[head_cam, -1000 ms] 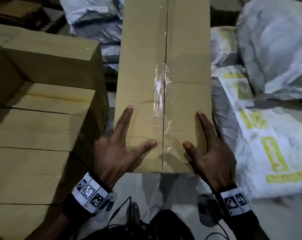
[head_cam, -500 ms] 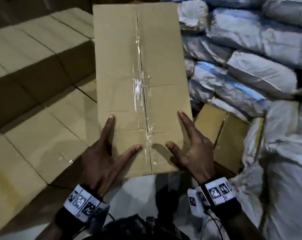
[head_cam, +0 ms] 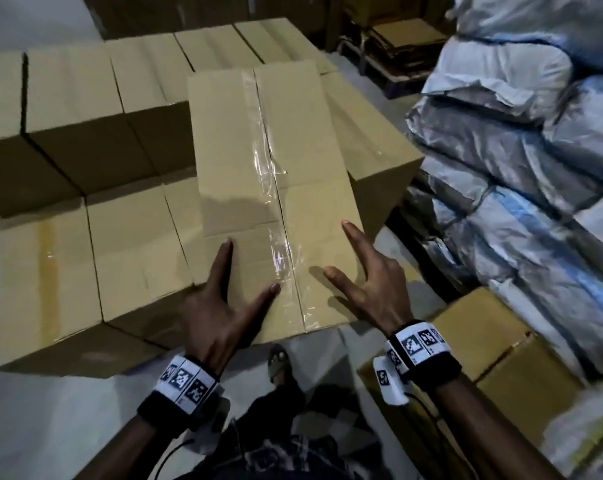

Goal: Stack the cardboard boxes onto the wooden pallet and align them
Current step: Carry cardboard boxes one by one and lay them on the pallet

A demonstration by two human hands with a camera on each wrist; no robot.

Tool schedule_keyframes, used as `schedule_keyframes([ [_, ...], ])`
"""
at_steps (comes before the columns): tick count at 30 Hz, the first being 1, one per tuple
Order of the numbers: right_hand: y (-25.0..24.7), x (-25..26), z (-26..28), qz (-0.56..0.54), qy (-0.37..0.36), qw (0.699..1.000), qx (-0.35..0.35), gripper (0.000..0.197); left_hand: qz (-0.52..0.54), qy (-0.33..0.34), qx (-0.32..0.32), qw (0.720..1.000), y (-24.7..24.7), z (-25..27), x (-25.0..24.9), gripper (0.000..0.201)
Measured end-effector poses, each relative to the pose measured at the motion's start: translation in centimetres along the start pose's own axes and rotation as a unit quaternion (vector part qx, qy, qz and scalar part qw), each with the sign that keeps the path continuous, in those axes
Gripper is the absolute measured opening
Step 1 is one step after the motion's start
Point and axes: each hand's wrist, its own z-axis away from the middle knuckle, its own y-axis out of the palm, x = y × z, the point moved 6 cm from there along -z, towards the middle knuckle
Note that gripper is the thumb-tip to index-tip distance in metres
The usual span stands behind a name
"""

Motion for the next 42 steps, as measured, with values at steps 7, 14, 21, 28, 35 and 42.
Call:
schedule_keyframes([
  [7,2.1,-3.0,-9.9,0.013,0.007,0.999,0.038,0.098,0.01,-0.044,-0.013,0.999,4.2,-8.6,-0.1,0.099],
  [14,4.5,-6.1,-16.6,0.045,0.037,0.992,0.113,0.099,0.016,-0.072,0.017,0.997,8.6,-14.3,1.6,0.101],
  [21,6.2,-9.8,-19.2,0.066,0.077,0.982,0.157,0.104,-0.053,-0.084,0.051,0.994,11.8,-17.4,1.9,0.116],
  [28,6.6,-12.9,-22.0,0.061,0.069,0.979,0.183,0.097,-0.067,-0.107,0.058,0.99,14.3,-18.8,0.9,0.119],
  [35,6.7,-16.2,-24.3,0.092,0.042,0.975,0.197,0.092,-0.093,-0.118,0.045,0.988,16.8,-20.1,-1.1,0.12],
  [42,5.5,-19.2,-26.2,0.025,0.009,0.974,0.224,0.089,-0.128,-0.114,0.065,0.983,19.5,-20.3,-2.5,0.113],
])
